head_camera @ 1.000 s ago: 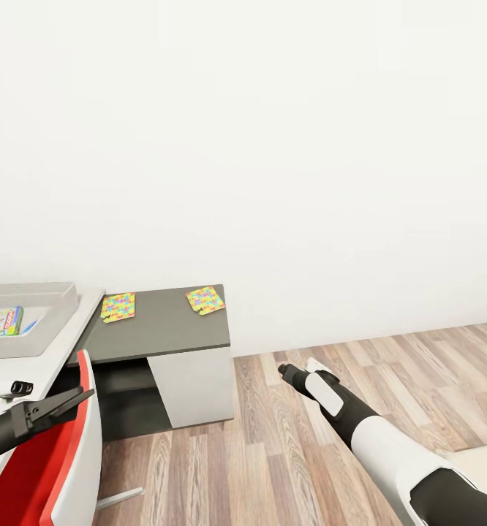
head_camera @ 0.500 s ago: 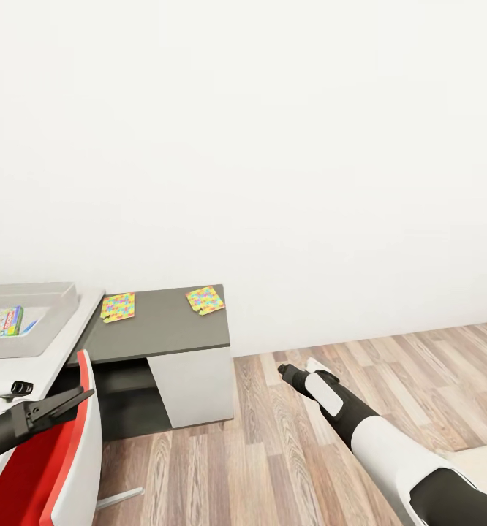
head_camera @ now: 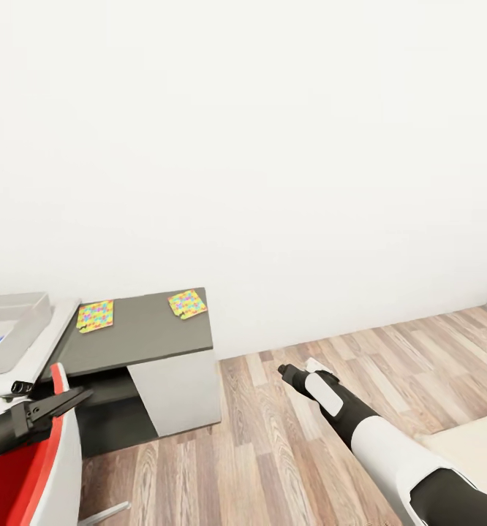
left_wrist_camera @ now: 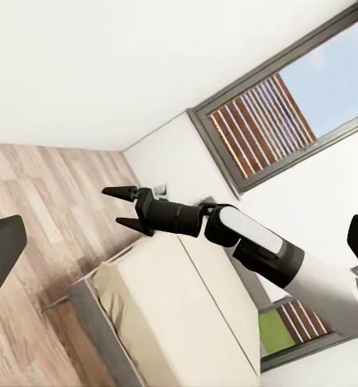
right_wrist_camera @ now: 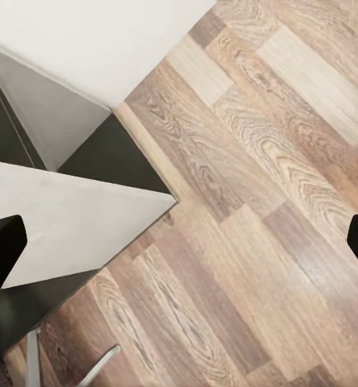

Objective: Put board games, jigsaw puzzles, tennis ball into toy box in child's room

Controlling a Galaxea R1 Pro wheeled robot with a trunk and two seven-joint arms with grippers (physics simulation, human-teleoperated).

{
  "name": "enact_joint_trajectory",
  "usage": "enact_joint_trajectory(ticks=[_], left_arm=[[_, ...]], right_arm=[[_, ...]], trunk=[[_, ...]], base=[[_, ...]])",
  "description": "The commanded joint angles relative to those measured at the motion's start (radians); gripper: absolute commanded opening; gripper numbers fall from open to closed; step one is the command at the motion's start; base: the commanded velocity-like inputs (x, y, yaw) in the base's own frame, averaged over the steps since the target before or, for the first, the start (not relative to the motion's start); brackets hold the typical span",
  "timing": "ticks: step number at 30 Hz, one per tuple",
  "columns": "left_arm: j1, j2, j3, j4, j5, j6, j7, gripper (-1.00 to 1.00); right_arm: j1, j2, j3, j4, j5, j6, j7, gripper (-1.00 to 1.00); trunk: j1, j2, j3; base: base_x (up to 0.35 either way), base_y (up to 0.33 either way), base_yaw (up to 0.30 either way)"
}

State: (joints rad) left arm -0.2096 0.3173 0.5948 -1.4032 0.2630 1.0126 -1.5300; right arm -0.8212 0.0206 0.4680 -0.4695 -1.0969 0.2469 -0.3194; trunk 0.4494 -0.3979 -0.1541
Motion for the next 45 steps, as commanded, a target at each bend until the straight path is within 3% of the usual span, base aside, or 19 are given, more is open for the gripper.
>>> enact_joint_trajectory(ticks=[1, 45], left_arm=[[0.000, 0.000, 0.000, 0.000, -0.001, 0.011, -0.004, 1.00], [0.000, 0.000, 0.001, 0.000, -0.001, 0.011, -0.004, 1.00]], right_arm=[[-0.001, -0.001, 0.006, -0.001, -0.006, 0.002, -0.007, 1.00], [-0.001, 0.021, 0.009, -0.001, -0.003, 0.000, -0.007, 1.00]], trunk=[[0.001, -0.002, -0.002], [0.001, -0.002, 0.000]], base=[[0.000, 0.000, -0.142], [0.000, 0.000, -0.011]])
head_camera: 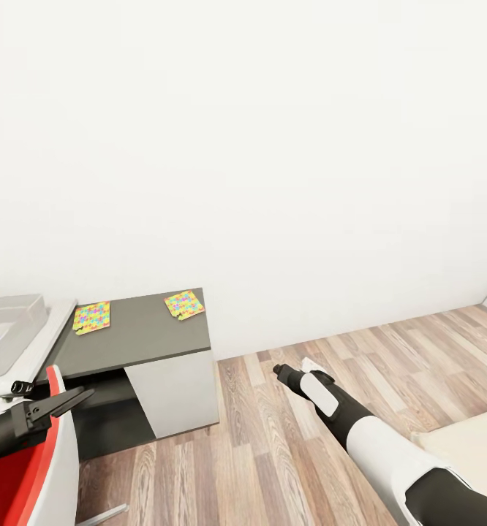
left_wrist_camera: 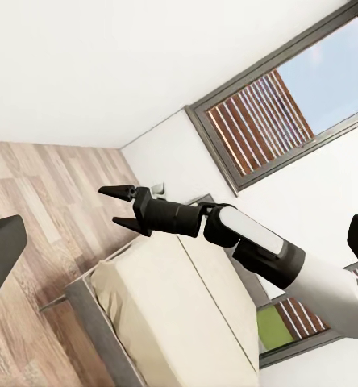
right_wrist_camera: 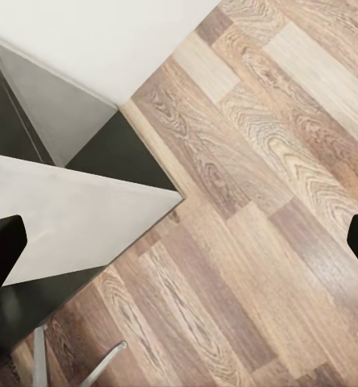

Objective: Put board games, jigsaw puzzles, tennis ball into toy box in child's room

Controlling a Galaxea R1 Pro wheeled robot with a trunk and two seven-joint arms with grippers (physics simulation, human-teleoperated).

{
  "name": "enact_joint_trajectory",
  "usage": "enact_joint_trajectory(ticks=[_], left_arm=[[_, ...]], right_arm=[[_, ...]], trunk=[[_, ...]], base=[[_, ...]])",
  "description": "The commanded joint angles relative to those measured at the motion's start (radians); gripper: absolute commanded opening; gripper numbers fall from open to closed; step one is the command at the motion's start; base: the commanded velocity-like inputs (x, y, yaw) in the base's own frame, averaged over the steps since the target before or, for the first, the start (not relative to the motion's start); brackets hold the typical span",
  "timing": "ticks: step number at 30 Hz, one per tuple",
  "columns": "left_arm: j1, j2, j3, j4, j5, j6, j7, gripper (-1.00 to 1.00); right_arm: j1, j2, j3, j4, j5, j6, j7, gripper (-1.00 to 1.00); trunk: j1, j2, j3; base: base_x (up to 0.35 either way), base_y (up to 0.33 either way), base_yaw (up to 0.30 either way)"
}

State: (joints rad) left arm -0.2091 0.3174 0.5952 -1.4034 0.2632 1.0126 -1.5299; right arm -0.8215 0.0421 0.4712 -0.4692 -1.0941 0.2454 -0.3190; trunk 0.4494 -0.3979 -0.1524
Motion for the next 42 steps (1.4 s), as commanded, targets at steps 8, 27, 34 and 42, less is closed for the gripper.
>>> enact_joint_trajectory(ticks=[8, 27, 34, 42], left_arm=[[-0.001, 0.000, 0.001, 0.000, -0.001, 0.011, -0.004, 1.00], [-0.001, -0.004, -0.011, -0.021, -0.006, 0.010, 0.000, 1.00], [-0.001, -0.007, -0.050, -0.057, -0.010, 0.012, 0.023, 1.00], [-0.001, -0.008, -0.129, -0.068, -0.011, 0.011, 0.042, 1.00]], right_arm=[[-0.001, -0.001, 0.006, -0.002, -0.006, 0.002, -0.007, 1.00], [-0.001, 0.000, 0.006, 0.000, -0.006, 0.002, -0.007, 1.00], [-0.001, 0.001, 0.006, 0.001, -0.006, 0.002, -0.007, 1.00], [-0.001, 0.005, 0.006, 0.002, -0.006, 0.002, -0.007, 1.00]], trunk=[[0.001, -0.002, -0.002], [0.001, -0.002, -0.002], [0.001, -0.002, -0.002], [0.001, -0.002, -0.002]], base=[[0.000, 0.000, 0.000], [0.000, 0.000, 0.000], [0.000, 0.000, 0.000], [0.000, 0.000, 0.000]])
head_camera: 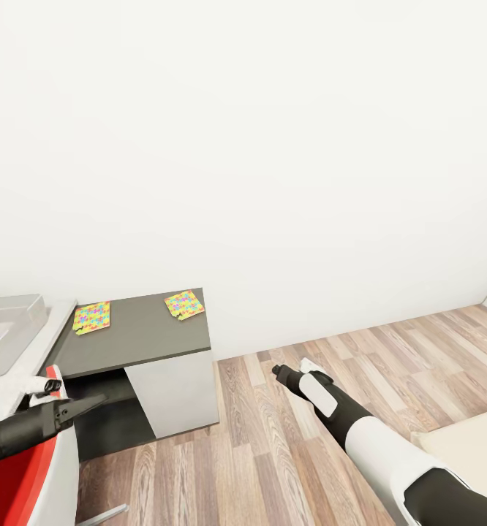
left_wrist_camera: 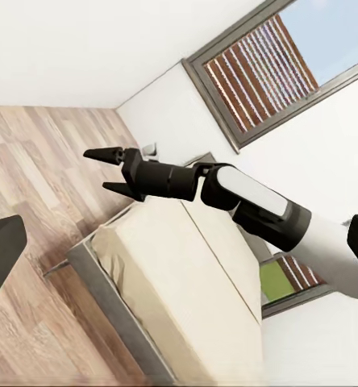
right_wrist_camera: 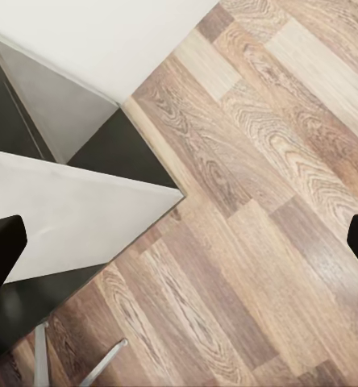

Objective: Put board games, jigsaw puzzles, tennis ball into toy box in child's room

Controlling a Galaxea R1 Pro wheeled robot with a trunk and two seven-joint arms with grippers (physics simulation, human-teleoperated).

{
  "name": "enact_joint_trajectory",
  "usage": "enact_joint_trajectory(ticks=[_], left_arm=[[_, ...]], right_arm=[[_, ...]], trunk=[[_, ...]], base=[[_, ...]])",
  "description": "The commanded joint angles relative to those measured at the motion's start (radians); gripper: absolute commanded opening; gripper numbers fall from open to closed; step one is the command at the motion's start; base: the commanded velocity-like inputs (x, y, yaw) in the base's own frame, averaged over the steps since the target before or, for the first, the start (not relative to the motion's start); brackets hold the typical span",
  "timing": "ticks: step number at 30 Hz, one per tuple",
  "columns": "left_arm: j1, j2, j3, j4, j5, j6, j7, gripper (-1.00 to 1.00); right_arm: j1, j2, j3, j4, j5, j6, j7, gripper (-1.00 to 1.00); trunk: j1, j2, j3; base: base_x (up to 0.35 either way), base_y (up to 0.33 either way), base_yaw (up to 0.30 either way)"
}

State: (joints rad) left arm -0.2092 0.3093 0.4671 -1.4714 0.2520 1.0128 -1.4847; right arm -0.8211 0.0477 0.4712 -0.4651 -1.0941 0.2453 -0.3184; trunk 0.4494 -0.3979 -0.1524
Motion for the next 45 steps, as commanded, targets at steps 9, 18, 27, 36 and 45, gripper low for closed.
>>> enact_joint_trajectory(ticks=[9, 18, 27, 36, 45], left_arm=[[-0.001, -0.001, -0.079, -0.003, 0.000, 0.009, 0.014, 1.00], [-0.001, 0.000, -0.109, -0.006, 0.001, 0.011, 0.097, 1.00], [-0.001, 0.004, -0.103, -0.006, 0.000, 0.009, 0.162, 1.00], [-0.001, 0.005, -0.101, -0.007, 0.001, 0.006, 0.242, 1.00], [-0.001, 0.004, -0.100, -0.008, 0.001, 0.006, 0.266, 1.00]], right_arm=[[-0.001, 0.001, 0.006, -0.001, -0.006, 0.002, -0.008, 1.00], [-0.001, 0.002, 0.006, -0.001, -0.006, 0.002, -0.007, 1.00], [-0.001, 0.003, 0.006, -0.003, -0.006, 0.002, -0.007, 1.00], [-0.001, 0.001, 0.006, -0.004, -0.006, 0.002, -0.002, 1.00], [-0.001, 0.000, 0.006, -0.004, -0.006, 0.002, 0.005, 1.00]], trunk=[[0.001, -0.002, -0.002], [0.001, -0.002, -0.002], [0.001, -0.002, -0.002], [0.001, -0.002, -0.002], [0.001, -0.002, -0.002]], base=[[0.000, 0.000, 0.000], [0.000, 0.000, 0.000], [0.000, 0.000, 0.000], [0.071, 0.000, 0.000], [0.265, -0.074, 0.000]])
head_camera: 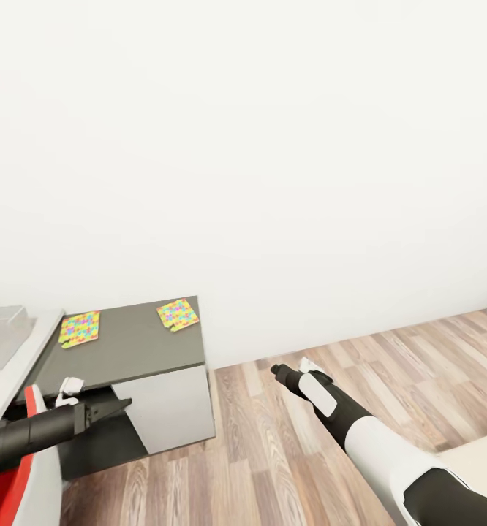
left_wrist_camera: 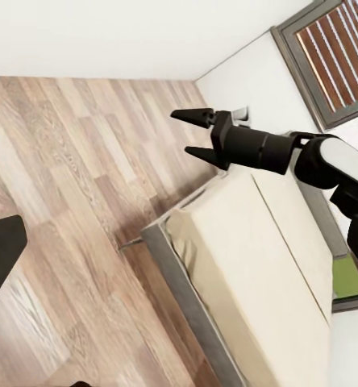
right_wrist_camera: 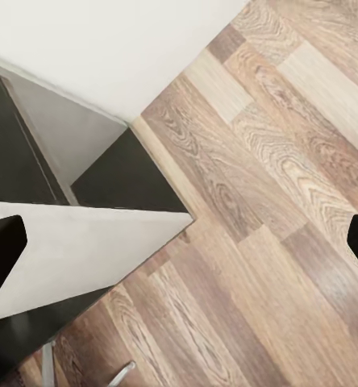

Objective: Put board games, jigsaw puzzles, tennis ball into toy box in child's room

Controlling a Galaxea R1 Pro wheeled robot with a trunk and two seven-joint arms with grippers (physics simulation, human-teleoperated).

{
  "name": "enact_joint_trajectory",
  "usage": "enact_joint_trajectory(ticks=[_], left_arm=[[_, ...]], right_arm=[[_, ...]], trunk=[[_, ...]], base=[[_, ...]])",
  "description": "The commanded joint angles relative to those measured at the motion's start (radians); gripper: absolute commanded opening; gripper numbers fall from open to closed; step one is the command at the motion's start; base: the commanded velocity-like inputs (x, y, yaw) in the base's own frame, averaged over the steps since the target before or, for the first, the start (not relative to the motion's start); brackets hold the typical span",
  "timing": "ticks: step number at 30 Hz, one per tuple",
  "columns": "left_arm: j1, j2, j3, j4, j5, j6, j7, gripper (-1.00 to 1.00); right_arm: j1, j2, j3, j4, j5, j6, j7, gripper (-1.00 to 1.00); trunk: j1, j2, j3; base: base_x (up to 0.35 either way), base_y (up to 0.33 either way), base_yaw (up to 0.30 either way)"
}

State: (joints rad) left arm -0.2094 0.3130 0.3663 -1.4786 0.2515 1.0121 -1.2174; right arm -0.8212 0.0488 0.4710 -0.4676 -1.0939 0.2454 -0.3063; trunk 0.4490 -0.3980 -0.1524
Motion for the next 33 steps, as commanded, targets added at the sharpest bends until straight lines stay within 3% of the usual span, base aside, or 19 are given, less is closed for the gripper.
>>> enact_joint_trajectory(ticks=[1, 11, 33], left_arm=[[-0.001, 0.000, 0.000, -0.001, 0.002, 0.007, -0.001, 1.00], [-0.001, 0.000, 0.000, -0.001, 0.002, 0.006, 0.001, 1.00], [-0.001, -0.001, 0.002, -0.002, 0.002, 0.006, 0.001, 1.00]], right_arm=[[-0.001, 0.000, 0.006, -0.002, -0.006, 0.002, -0.007, 1.00], [-0.001, 0.002, 0.007, -0.003, -0.006, 0.002, -0.007, 1.00], [-0.001, 0.002, 0.008, -0.003, -0.006, 0.002, -0.007, 1.00]], trunk=[[0.001, -0.002, -0.002], [0.001, -0.002, -0.002], [0.001, -0.002, -0.002]], base=[[0.256, -0.172, 0.000], [0.166, -0.175, 0.000], [0.008, -0.010, 0.000]])
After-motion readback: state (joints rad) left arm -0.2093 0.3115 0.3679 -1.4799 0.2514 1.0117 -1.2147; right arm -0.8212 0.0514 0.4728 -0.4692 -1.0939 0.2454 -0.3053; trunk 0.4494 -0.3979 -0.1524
